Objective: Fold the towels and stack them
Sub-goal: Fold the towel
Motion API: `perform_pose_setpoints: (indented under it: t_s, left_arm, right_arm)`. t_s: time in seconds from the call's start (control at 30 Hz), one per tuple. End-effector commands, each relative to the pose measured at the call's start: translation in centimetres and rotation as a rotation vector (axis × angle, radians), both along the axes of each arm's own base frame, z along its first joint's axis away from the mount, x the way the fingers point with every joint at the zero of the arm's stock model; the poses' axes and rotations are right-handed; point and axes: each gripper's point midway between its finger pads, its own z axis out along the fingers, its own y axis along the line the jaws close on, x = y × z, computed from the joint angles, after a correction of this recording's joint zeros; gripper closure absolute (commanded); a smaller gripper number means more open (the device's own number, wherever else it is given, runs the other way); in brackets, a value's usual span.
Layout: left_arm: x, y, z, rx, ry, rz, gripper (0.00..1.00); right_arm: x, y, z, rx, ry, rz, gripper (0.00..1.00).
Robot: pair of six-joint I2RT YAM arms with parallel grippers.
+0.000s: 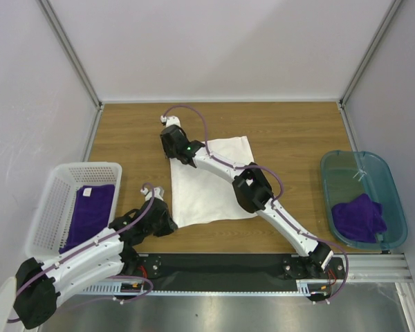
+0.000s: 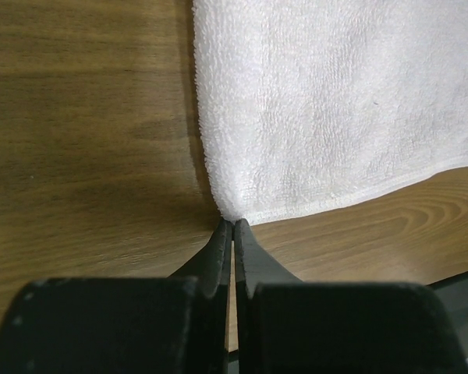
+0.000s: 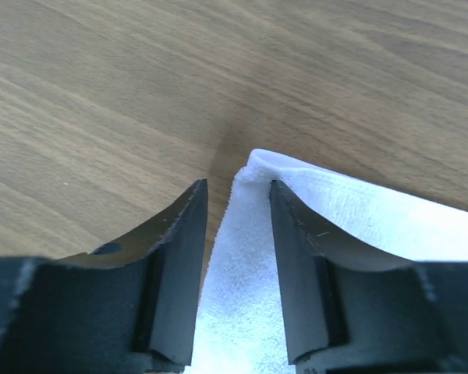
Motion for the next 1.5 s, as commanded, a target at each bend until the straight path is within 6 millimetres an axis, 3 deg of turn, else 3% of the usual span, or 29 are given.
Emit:
perform_pose_setpoints:
  t_s: [0.0,0.2,0.33,0.4,0.43,0.6,0.63,0.7,0.87,0.9,0.97,1.0,1.1,1.27,1.43,1.47]
  left_arm:
    - [-0.3,-0.3,0.2,-0.001,-0.005,-0.043,1.00]
    - [-0.2,-0.5,0.2,0.007,-0.008,-0.064,1.00]
    - [-0.1,-0.5,0.2,0.011,-0.010,-0.070,1.00]
    - [0.0,-0.6,0.4,0.008,-0.016,-0.069,1.00]
    - [0.0,-0.5,0.5,0.008,-0.019,-0.067,1.00]
    - [0.2,-0.4,0.8,0.004,-0.031,-0.054,1.00]
    - [0.2,-0.4,1.0,0.000,-0.034,-0.050,1.00]
    - [0.3,-0.4,1.3,0.000,-0.044,-0.047,1.00]
    - [0.9,0.0,3.1,0.021,-0.069,-0.027,1.00]
    - [1.3,0.2,3.5,0.031,-0.084,-0.014,1.00]
    - [1.6,0.6,4.9,0.052,-0.096,0.005,1.00]
    - [2.1,1.1,5.4,0.075,-0.114,0.032,1.00]
    - [3.1,2.0,7.5,0.110,-0.161,0.070,1.00]
    - [4.1,2.7,10.9,0.145,-0.249,0.064,1.00]
    - [5.1,2.0,14.3,0.171,-0.345,-0.037,1.00]
    - [5.4,1.5,15.3,0.164,-0.365,-0.064,1.00]
  right_arm:
    - [1.2,-0.8,0.7,-0.047,-0.057,-0.024,0.58]
    - [0.4,-1.0,0.3,-0.111,-0.059,0.018,0.59]
    - [-0.2,-1.5,-0.4,-0.156,-0.038,0.039,0.53]
    - [-0.4,-1.5,-0.6,-0.165,-0.034,0.045,0.61]
    - [-0.4,-1.5,-0.6,-0.167,-0.036,0.044,0.74]
    - [-0.5,-1.6,-0.5,-0.172,-0.040,0.043,0.89]
    - [-0.6,-1.5,-0.5,-0.169,-0.037,0.041,0.99]
    - [-0.7,-1.3,-0.3,-0.130,-0.010,0.036,1.00]
    - [-0.4,0.1,3.8,0.067,0.033,0.020,1.00]
    - [-0.3,0.5,6.5,0.131,0.022,0.027,1.00]
    - [0.7,0.6,9.3,0.234,0.007,-0.002,1.00]
    - [0.9,1.0,11.8,0.293,-0.017,0.011,1.00]
    - [1.6,1.1,15.8,0.420,-0.036,-0.002,1.00]
    - [2.3,0.6,19.0,0.518,-0.038,-0.018,1.00]
    - [3.6,-1.8,20.2,0.557,-0.003,-0.041,1.00]
    - [3.7,-2.4,21.1,0.562,-0.014,-0.044,1.00]
